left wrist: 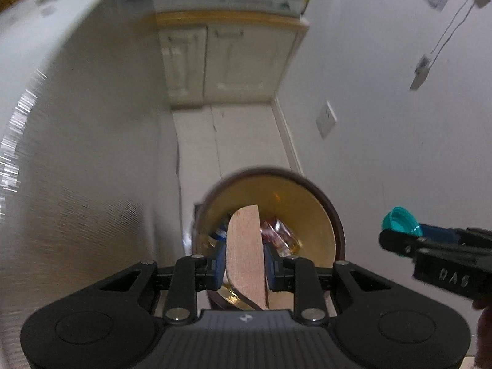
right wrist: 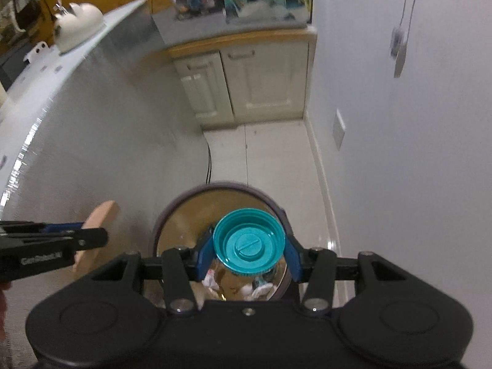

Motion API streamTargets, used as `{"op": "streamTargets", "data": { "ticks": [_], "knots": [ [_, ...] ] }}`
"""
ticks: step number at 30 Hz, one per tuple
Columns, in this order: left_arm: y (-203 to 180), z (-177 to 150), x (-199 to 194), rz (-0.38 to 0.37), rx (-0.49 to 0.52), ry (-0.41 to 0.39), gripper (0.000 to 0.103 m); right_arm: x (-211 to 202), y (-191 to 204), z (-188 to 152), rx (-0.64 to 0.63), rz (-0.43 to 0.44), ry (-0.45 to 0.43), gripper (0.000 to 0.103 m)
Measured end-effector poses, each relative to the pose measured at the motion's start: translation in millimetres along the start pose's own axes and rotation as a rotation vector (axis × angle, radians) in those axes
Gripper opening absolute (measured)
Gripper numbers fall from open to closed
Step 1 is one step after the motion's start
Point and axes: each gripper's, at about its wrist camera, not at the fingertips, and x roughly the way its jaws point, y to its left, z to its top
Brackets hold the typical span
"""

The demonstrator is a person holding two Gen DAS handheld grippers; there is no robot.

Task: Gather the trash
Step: 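Carry the tan scrap and teal lid with both tools over the tan bin, then open both tools to drop the scrap and lid into the bin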

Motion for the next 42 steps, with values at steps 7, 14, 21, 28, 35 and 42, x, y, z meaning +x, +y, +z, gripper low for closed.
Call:
{"op": "streamTargets", "data": {
  "ticks": [7, 14, 21, 28, 35, 42],
  "knots": [
    [-2.4, 0.7, 69.4, -0.047, -0.040, 0.105, 0.027, 49.1, -10.3, -10.8, 0.031, 0.004, 0.101, 0.050],
    [-1.8, -1.3, 120.7, -0.057, -0.088, 0.157, 0.039, 82.5, -16.3, -18.9, 0.043, 0.017, 0.158, 0.050],
    [9.7, -9.5, 126.9, 0.008, -0.050, 0.189, 0.050, 104.6, -23.5, -22.5, 0.047, 0.025, 0.194, 0.050],
    [13.7, -9.8, 111.6, 0.036, 0.001, 0.162, 0.063, 123.4, -19.4, -23.0, 0.039, 0.059, 0.243, 0.050],
    [23.2, -4.9, 105.8, 0.065, -0.007, 0.156, 0.079, 133.5, -13.0, -16.2, 0.010, 0.087, 0.235, 0.051],
    [29.3, -3.1, 101.3, 0.085, -0.016, 0.168, 0.099, 132.0, -15.4, -8.9, -0.003, 0.105, 0.241, 0.069]
  ]
}}
